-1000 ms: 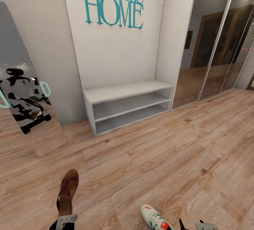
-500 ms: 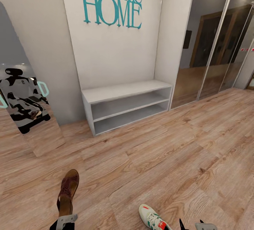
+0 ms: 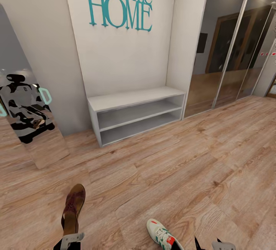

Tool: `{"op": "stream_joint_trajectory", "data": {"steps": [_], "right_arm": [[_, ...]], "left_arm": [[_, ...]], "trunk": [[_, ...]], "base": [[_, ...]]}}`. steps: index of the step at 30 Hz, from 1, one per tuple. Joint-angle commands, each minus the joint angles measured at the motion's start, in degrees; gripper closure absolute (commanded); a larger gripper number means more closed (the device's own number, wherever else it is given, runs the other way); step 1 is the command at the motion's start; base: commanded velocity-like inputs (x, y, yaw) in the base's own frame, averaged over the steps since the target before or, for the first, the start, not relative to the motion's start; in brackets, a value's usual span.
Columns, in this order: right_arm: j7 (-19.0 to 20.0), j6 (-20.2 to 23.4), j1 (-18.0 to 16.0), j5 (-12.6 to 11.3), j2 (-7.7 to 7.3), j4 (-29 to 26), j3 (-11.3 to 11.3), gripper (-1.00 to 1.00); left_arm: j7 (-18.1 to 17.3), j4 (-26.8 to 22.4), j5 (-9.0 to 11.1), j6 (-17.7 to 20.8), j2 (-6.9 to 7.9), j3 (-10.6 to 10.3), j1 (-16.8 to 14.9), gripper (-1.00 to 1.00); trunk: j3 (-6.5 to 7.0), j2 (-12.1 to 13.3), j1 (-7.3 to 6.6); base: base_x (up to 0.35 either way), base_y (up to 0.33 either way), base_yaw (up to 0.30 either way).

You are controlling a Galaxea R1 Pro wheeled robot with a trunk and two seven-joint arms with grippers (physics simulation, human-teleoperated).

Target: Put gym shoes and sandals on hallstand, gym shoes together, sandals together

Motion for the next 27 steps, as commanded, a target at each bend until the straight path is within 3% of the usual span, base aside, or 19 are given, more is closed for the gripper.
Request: {"op": "stream_joint_trajectory", "data": {"steps": [1, 27], "right_arm": [[-0.02, -0.19, -0.03, -0.43, -0.02, 0.04, 0.14, -1.00], [0.27, -0.25, -0.02, -0.39, -0.11, -0.14, 0.14, -1.00]], "left_arm": [[-0.14, 0.03, 0.32, -0.12, 0.00, -0.02, -0.03, 1.00], [-0.14, 0.03, 0.34, -0.12, 0.04, -0.02, -0.03, 1.00]], "trunk": [[-0.05, -0.02, -0.04], [-0.05, -0.02, -0.04]], "base": [[-0.214, -0.080, 0.000], [-0.030, -0.010, 0.000]]}}
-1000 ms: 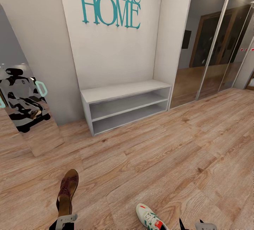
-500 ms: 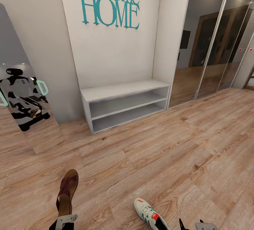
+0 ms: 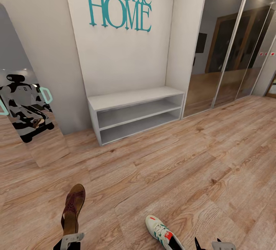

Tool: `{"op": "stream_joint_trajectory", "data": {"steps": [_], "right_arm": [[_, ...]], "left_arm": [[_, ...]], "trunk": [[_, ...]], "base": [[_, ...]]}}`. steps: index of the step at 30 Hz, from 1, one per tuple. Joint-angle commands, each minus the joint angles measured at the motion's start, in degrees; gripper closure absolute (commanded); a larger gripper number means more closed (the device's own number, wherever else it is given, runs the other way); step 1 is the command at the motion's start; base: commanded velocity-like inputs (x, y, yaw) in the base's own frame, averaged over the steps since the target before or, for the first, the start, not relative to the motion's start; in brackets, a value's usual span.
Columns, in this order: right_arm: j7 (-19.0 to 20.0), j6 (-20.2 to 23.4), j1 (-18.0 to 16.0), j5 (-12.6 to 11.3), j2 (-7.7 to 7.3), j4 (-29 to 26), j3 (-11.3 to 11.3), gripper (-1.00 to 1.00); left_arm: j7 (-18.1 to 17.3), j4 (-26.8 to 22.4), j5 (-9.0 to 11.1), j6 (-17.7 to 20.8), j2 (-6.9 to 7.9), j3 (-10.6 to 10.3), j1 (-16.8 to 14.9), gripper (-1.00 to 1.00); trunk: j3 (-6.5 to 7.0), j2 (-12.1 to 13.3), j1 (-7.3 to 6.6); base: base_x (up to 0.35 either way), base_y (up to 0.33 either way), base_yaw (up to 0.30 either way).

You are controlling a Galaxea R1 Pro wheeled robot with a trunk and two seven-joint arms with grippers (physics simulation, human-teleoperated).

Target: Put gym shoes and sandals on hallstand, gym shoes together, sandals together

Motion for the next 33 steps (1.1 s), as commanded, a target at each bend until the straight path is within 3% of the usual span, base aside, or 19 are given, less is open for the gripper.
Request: {"op": "stream_joint_trajectory", "data": {"steps": [1, 7, 8, 10, 11, 14, 18, 22, 26, 33], "right_arm": [[-0.03, -0.19, -0.03, -0.44, -0.02, 0.03, 0.12, -1.00], [-0.08, -0.21, -0.03, -0.47, 0.06, 0.01, 0.19, -1.00], [0.19, 0.84, -0.04, 0.08, -0.04, -5.12, 0.42, -1.00], [0.23, 4.10, 0.01, 0.42, -0.18, -9.22, 0.50, -1.00], [0.37, 16.62, -0.44, 4.02, -0.40, -17.47, 0.54, -1.00], [0.55, 26.02, -1.47, 7.59, -0.41, -22.86, 0.55, -1.00], [3.36, 31.89, -2.40, 9.83, -0.43, -26.53, 0.60, -1.00], [12.08, 34.46, -2.80, 11.52, -0.54, -28.77, 0.53, -1.00], [17.16, 35.08, -2.90, 12.81, -0.70, -29.25, 0.43, -1.00], [19.45, 35.35, -2.94, 15.04, -0.79, -29.31, 0.35, -1.00]], "left_arm": [[-0.14, 0.04, 0.31, -0.11, 0.00, -0.04, -0.03, 1.00], [-0.21, -0.12, 0.17, -0.06, 0.05, -0.09, -0.03, 1.00], [-0.59, -0.81, 0.12, 1.11, 0.37, -0.10, -0.85, 1.00], [-0.69, -1.56, -0.06, 2.48, 0.34, -0.20, -2.35, 1.00], [-0.97, -3.19, -0.44, 10.32, -0.17, -0.64, -7.54, 1.00], [-2.32, -4.08, -0.91, 15.78, -0.06, -0.71, -10.43, 1.00], [-5.49, -5.05, -1.15, 18.02, 0.18, -0.73, -12.33, 1.00], [-11.04, -7.04, -1.29, 18.77, 0.43, -0.80, -13.07, 1.00], [-15.72, -8.75, -1.45, 19.08, 0.53, -0.82, -13.13, 1.00], [-18.88, -11.50, -1.77, 19.60, 0.52, -0.86, -12.97, 1.00]], "trunk": [[-0.05, -0.02, -0.01], [-0.05, -0.02, -0.01], [-0.05, -0.02, -0.01], [-0.05, -0.02, -0.01], [-0.05, -0.02, -0.01], [-0.05, -0.02, -0.01], [-0.05, -0.02, -0.01], [-0.05, -0.02, -0.01], [-0.05, -0.02, -0.01], [-0.05, -0.02, -0.01]], "base": [[0.000, 0.000, 0.000], [0.000, 0.000, 0.000], [0.000, 0.000, 0.000], [0.000, 0.000, 0.000], [0.000, 0.000, 0.000], [0.000, 0.000, 0.000], [0.000, 0.000, 0.000], [0.000, 0.000, 0.000], [0.000, 0.000, 0.000], [0.000, 0.000, 0.000]]}}
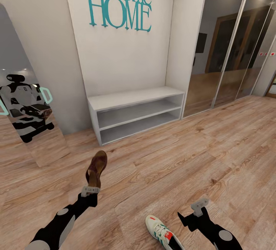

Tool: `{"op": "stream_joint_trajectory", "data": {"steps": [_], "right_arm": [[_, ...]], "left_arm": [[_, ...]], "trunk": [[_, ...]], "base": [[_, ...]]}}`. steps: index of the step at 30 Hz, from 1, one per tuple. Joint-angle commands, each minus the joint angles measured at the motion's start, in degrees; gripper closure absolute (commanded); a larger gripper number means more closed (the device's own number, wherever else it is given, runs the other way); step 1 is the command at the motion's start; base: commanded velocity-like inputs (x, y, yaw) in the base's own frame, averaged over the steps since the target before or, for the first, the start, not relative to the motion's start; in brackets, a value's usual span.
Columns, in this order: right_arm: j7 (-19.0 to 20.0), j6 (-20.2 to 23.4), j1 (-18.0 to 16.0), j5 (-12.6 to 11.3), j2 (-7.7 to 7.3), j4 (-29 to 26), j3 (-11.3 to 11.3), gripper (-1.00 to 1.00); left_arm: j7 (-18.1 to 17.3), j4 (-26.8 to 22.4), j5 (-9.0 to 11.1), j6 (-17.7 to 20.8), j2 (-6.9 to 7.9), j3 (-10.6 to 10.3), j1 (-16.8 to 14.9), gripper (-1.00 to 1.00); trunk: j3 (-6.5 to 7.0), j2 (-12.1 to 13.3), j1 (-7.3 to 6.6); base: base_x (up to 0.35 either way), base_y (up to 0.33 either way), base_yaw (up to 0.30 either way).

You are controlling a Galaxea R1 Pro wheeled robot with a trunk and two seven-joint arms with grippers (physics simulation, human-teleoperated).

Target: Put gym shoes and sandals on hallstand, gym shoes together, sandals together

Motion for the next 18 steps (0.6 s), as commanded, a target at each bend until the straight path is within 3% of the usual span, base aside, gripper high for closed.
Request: {"op": "stream_joint_trajectory", "data": {"steps": [1, 7, 15, 17, 18], "right_arm": [[0.27, 0.27, -0.02, 0.52, -0.02, -0.09, -0.01, -1.00], [0.46, 0.46, -0.02, 0.90, 0.04, -0.03, 0.01, -1.00], [0.43, 0.55, -0.02, 0.93, 0.18, -0.14, 0.03, -1.00], [0.43, 0.56, -0.02, 0.91, 0.20, -0.22, 0.03, -1.00], [0.43, 0.56, -0.02, 0.90, 0.22, -0.34, 0.03, -1.00]], "left_arm": [[-0.52, -0.09, -0.06, -0.01, -0.01, 0.17, -0.06, 1.00], [-0.85, -0.60, -2.50, 0.79, -0.38, 0.28, -0.59, 1.00], [-1.16, -0.87, -3.81, 1.72, -1.27, -0.10, -2.15, 1.00], [-1.48, -1.13, -4.15, 1.87, -1.38, -1.31, -2.69, 1.00], [-1.68, -1.75, -4.43, 2.03, -1.38, -3.11, -3.00, 1.00]], "trunk": [[-0.06, -0.02, -0.01], [-1.20, -2.43, 1.31], [-3.11, -5.64, 3.06], [-3.63, -6.44, 3.50], [-3.89, -6.84, 3.72]], "base": [[0.000, 0.000, 0.000], [0.000, 0.000, 0.006], [0.000, 0.000, 0.080], [0.000, 0.000, 0.101], [0.000, 0.000, 0.089]]}}
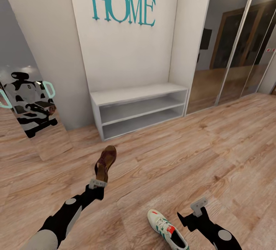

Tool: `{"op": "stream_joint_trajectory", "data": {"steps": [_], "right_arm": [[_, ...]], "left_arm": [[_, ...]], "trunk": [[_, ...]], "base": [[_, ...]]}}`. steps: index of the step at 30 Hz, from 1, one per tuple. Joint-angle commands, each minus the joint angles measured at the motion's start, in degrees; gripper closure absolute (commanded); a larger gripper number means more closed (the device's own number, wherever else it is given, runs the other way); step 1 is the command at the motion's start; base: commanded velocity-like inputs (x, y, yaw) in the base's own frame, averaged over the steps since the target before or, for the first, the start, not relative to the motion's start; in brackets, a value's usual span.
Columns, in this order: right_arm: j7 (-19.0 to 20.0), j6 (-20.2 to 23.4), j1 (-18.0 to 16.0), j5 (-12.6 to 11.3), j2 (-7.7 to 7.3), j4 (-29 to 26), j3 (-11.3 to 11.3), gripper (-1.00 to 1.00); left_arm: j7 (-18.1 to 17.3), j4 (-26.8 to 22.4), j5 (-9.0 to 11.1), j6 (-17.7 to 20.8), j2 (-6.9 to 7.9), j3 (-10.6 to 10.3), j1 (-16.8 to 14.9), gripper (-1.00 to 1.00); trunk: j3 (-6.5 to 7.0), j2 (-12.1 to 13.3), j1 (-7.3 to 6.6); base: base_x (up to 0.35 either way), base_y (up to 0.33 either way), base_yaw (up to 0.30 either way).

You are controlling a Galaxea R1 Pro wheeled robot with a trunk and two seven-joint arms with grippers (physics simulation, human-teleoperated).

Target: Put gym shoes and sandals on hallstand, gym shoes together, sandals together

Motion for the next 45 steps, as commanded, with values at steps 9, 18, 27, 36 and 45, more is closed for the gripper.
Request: {"op": "stream_joint_trajectory", "data": {"steps": [9, 18, 27, 36, 45], "right_arm": [[0.20, 1.21, -0.01, 0.47, 0.00, -0.17, 0.02, -1.00], [0.29, 2.86, -0.01, 0.52, 0.00, -0.18, 0.01, -1.00], [0.33, 2.88, -0.45, 1.98, 0.03, -0.21, 0.14, -1.00], [0.53, 5.96, -15.19, 5.86, 0.00, 10.35, 0.18, -1.00], [0.50, 6.03, -24.03, 6.15, 0.04, 27.32, 0.20, -1.00]], "left_arm": [[-0.92, -3.28, -0.73, 4.27, 0.01, -4.09, -0.25, 1.00], [-3.08, -3.43, -0.76, 4.57, 0.03, -4.10, -0.23, 1.00], [-3.24, -3.44, -0.68, 4.57, 0.07, -4.10, -0.23, 1.00], [-3.25, -3.44, -0.67, 4.57, -0.01, -4.10, -0.23, 1.00], [-3.25, -3.44, -0.67, 4.54, -0.01, -4.10, -0.23, 1.00]], "trunk": [[-2.85, -0.16, 0.23], [-5.66, -0.28, 0.46], [-8.13, -0.40, 0.69], [-10.14, -0.52, 0.92], [-12.14, -0.64, 1.15]], "base": [[0.000, 0.000, 0.034], [0.000, 0.000, 0.000], [0.000, 0.000, 0.000], [0.000, 0.000, 0.000], [0.000, 0.000, 0.000]]}}
